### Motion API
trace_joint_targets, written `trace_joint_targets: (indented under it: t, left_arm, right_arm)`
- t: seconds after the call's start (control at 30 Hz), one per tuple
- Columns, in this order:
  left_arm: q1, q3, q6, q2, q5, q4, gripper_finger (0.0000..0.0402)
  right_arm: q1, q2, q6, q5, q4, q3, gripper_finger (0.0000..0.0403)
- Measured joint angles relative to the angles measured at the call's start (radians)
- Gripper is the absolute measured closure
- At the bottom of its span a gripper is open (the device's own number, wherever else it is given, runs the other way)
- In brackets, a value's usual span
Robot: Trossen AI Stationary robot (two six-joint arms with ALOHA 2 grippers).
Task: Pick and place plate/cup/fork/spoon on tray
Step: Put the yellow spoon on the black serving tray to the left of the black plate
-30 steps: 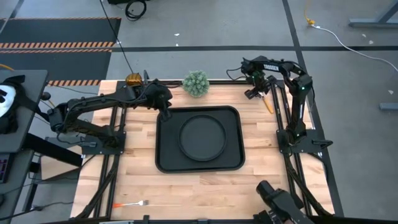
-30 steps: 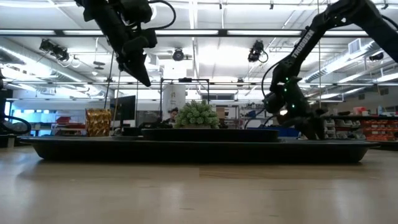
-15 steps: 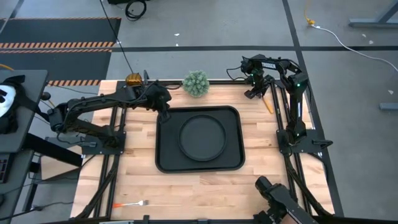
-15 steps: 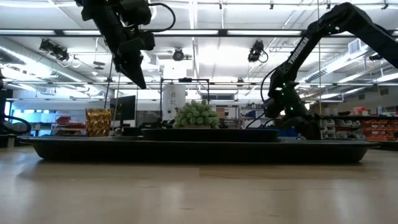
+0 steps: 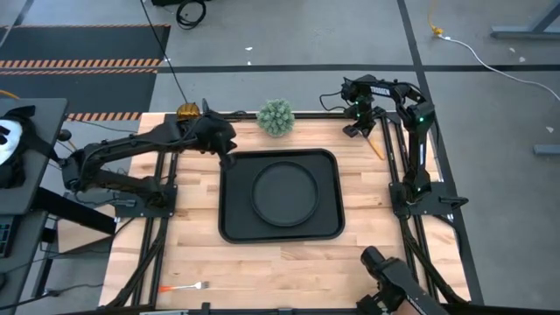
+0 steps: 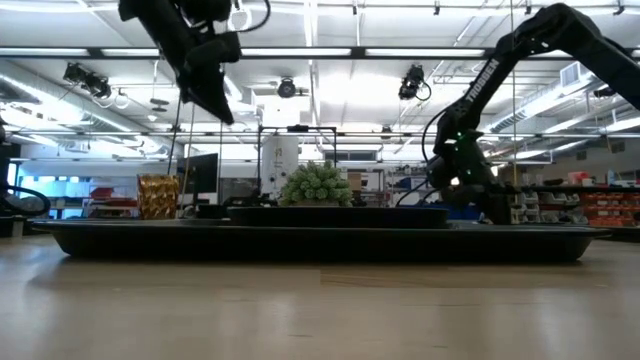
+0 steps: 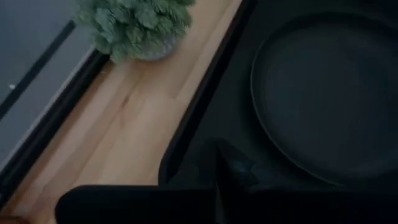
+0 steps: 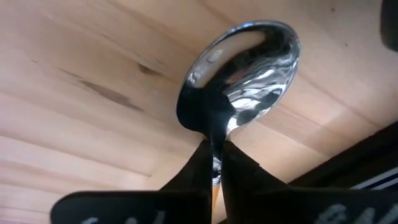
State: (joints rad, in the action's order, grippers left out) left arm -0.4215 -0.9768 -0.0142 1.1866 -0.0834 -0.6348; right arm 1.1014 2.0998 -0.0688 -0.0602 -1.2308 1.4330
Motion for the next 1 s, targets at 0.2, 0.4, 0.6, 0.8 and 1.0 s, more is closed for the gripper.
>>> trace_joint_targets:
  t: [0.2, 0.4, 0.6, 0.8, 1.0]
  left_arm:
    - [-0.023, 0.0, 0.008, -0.074, 0.008, 0.0, 0.0397]
    - [-0.052, 0.0, 0.007, -0.119, 0.043, -0.005, 0.0386]
    - [-0.106, 0.0, -0.039, -0.143, 0.043, -0.006, 0.0324]
    - [-0.2, 0.002, -0.178, -0.144, 0.053, -0.007, 0.0239]
    - [-0.267, 0.002, -0.205, -0.144, 0.162, 0.095, 0.0181]
  right_arm:
    - [-0.036, -0.003, 0.005, -0.031, 0.005, 0.0, 0.0375]
    - [-0.104, -0.055, -0.013, -0.022, 0.034, 0.0, 0.0382]
    - [-0.198, -0.165, -0.007, -0.07, 0.057, 0.0, 0.0384]
    - [-0.364, -0.296, -0.088, -0.224, 0.034, 0.0, 0.0384]
    - [-0.575, -0.427, -0.058, -0.231, 0.092, 0.0, 0.0384]
